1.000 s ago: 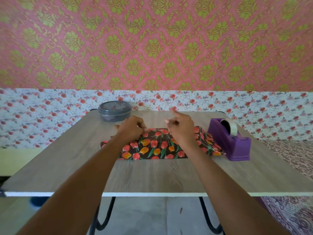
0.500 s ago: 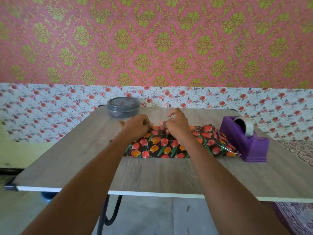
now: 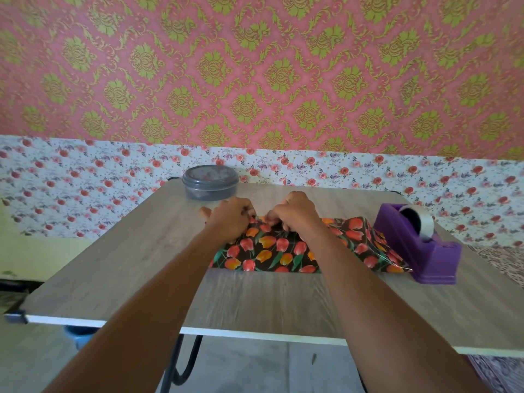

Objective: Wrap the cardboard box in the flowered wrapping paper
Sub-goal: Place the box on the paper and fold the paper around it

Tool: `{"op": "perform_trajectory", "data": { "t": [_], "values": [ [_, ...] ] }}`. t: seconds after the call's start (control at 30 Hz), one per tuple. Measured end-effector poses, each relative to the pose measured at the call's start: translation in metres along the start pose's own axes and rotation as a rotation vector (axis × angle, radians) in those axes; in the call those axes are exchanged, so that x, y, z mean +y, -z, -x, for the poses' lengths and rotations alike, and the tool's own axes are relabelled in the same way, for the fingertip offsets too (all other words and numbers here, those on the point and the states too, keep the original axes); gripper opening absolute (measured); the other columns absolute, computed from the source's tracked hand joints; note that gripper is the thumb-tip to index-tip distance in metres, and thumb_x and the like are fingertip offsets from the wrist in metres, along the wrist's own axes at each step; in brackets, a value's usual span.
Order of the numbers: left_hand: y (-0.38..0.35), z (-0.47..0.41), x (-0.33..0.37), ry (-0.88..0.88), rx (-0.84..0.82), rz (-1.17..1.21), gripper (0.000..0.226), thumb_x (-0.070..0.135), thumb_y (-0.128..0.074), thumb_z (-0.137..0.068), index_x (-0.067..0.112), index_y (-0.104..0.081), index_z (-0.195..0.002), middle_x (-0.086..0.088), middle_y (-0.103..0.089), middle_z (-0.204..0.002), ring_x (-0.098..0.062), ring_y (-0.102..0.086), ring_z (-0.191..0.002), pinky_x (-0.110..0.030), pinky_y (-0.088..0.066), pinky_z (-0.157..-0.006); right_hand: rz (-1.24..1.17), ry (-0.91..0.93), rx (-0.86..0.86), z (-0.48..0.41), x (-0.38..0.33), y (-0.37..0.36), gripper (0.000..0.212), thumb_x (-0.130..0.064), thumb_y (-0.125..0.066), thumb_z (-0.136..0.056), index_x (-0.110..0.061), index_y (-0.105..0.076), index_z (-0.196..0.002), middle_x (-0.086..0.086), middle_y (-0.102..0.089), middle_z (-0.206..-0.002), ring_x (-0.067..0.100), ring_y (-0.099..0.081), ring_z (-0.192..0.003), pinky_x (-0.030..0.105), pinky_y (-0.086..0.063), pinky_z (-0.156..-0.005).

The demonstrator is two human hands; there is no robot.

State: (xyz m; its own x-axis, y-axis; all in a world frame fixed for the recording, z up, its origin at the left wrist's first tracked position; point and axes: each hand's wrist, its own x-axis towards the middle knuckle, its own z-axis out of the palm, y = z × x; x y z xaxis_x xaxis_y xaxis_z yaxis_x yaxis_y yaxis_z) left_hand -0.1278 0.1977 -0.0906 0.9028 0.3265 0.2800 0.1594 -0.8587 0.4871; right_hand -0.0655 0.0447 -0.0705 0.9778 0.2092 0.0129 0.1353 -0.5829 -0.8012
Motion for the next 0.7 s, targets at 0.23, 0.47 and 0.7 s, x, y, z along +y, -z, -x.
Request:
{"op": "perform_trajectory", "data": {
  "t": [0.23, 0.47, 0.7],
  "values": [
    [0.003, 0.004, 0.004, -0.006, -0.01, -0.055, 0.029, 0.011, -0.041, -0.096, 0.031, -0.063, -0.09, 0.005, -0.068, -0.097, -0.024, -0.058, -0.104, -0.055, -0.017, -0.1, 0.167, -0.185, -0.21, -0.022, -0.02, 0.009, 0.024, -0.018, -0.086, -0.075, -0.001, -0.07, -0.074, 0.009, -0.069, -0.055, 0.013, -0.053, -0.033, 0.016, -0.038, -0.035],
    [0.006, 0.006, 0.004, -0.037, -0.039, -0.054, 0.029, 0.013, -0.042, -0.097, 0.03, -0.065, -0.094, 0.006, -0.069, -0.099, -0.023, -0.062, -0.103, -0.059, -0.028, -0.109, 0.444, -0.087, -0.168, -0.014, -0.02, 0.023, 0.052, -0.044, -0.093, -0.069, -0.007, -0.061, -0.084, 0.001, -0.071, -0.057, 0.01, -0.057, -0.036, 0.019, -0.039, -0.039],
    [0.01, 0.006, 0.003, -0.042, -0.043, -0.03, 0.029, 0.011, -0.042, -0.094, 0.027, -0.066, -0.088, 0.009, -0.069, -0.087, -0.02, -0.062, -0.094, -0.064, -0.029, -0.108, 0.483, 0.641, -0.065, 0.03, 0.009, 0.005, 0.029, 0.0, -0.063, -0.093, -0.015, -0.08, -0.111, 0.003, -0.064, -0.111, 0.021, -0.064, -0.101, 0.039, -0.055, -0.094]
  ]
}}
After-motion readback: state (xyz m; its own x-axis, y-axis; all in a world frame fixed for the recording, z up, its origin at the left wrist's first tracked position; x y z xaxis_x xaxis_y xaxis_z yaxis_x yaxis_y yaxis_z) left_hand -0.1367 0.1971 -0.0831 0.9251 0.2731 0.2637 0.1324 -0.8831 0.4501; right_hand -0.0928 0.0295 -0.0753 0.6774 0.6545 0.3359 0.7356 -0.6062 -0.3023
